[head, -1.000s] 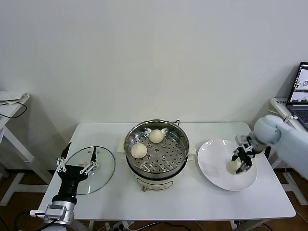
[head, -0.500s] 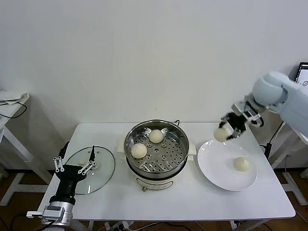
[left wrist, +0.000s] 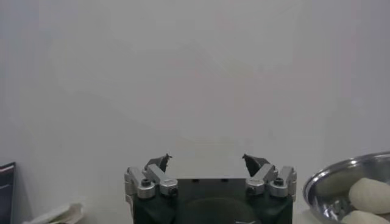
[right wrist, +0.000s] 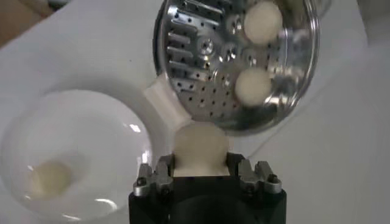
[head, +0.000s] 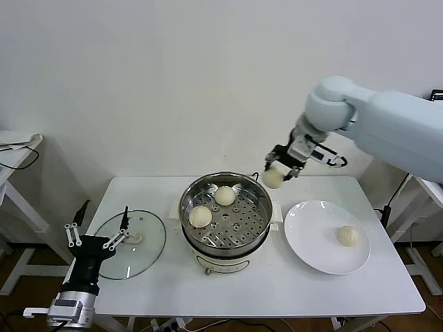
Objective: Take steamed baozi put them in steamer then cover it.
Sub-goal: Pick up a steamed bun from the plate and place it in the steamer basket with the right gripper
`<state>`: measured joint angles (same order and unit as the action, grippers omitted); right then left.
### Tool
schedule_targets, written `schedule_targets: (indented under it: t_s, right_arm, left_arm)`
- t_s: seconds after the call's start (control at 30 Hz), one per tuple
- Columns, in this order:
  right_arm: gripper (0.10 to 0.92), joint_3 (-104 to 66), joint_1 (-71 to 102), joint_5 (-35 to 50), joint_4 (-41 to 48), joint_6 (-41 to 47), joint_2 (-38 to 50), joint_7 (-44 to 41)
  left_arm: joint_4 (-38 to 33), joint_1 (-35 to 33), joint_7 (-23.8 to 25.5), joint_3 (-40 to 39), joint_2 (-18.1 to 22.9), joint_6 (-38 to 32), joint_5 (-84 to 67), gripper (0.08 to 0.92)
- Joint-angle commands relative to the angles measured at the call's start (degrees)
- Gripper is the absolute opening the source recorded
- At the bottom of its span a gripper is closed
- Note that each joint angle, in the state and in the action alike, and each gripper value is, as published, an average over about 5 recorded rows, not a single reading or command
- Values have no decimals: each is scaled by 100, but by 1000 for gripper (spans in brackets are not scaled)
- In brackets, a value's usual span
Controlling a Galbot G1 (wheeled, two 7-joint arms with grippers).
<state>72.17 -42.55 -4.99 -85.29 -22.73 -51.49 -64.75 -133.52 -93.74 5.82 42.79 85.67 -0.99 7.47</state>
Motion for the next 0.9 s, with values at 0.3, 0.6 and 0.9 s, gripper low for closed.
schedule_targets:
  t_s: [0.3, 0.6, 0.9]
  right_arm:
    - [585, 262, 402, -1840, -60, -1751, -1111, 994]
    - [585, 474, 460, -1488, -471, -1728, -1088, 1135]
    - [585, 799, 390, -700, -739, -1306, -1157, 1132]
  left_arm:
    - [-199, -26, 32, 247, -42, 4, -85, 823]
    - [-148, 18, 40, 260, -51, 2, -92, 823]
    - [-76, 85, 42, 254, -52, 11, -92, 823]
